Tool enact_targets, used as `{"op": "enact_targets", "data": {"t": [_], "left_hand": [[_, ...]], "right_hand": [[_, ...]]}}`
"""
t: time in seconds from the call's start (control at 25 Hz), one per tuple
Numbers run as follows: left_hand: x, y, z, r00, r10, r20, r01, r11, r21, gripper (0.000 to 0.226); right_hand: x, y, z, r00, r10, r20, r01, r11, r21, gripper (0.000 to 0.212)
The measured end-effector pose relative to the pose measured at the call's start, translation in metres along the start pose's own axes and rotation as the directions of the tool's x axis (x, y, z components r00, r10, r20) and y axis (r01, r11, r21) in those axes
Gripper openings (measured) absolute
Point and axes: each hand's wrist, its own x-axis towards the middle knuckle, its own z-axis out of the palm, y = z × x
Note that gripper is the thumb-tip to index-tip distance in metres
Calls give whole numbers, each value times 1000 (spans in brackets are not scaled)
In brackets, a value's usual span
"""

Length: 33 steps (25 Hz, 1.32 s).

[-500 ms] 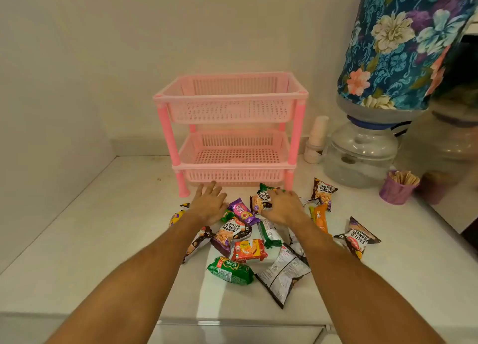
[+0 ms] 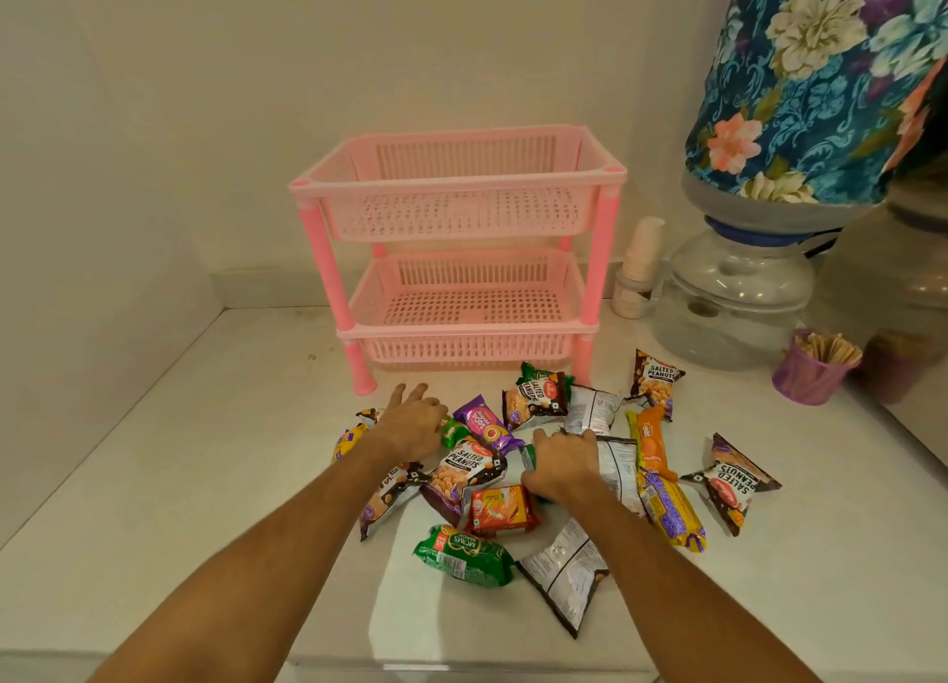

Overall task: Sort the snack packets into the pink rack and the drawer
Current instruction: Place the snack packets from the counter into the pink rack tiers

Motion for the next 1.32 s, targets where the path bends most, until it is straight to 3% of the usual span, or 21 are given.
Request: {"op": "enact_targets", "data": {"t": [0.12,0.36,0.56,0.8,1.08,1.32], "left_hand": [[4,14,-6,997,11,79,0,990,-140,40],[-12,49,-6,979,31,204,-25,999,-28,50],[-10,53,-6,980,13,197,-24,998,54,39],[3,41,-21,977,-11,212,33,994,-104,29],[26,11,-69,997,-66,39,75,939,-336,52],[54,-38,-110,954,-239,-180,115,849,-515,33]], "right_hand": [[6,0,0,1000,20,13,-20,999,31,56],[12,8,-8,998,8,63,-11,999,48,50],[30,10,-37,979,-52,198,21,988,154,35],[53,12,-87,969,-118,216,47,950,309,35],[90,10,-141,989,-127,74,91,924,371,41],[116,19,-173,991,-63,-116,108,893,437,23]]}}
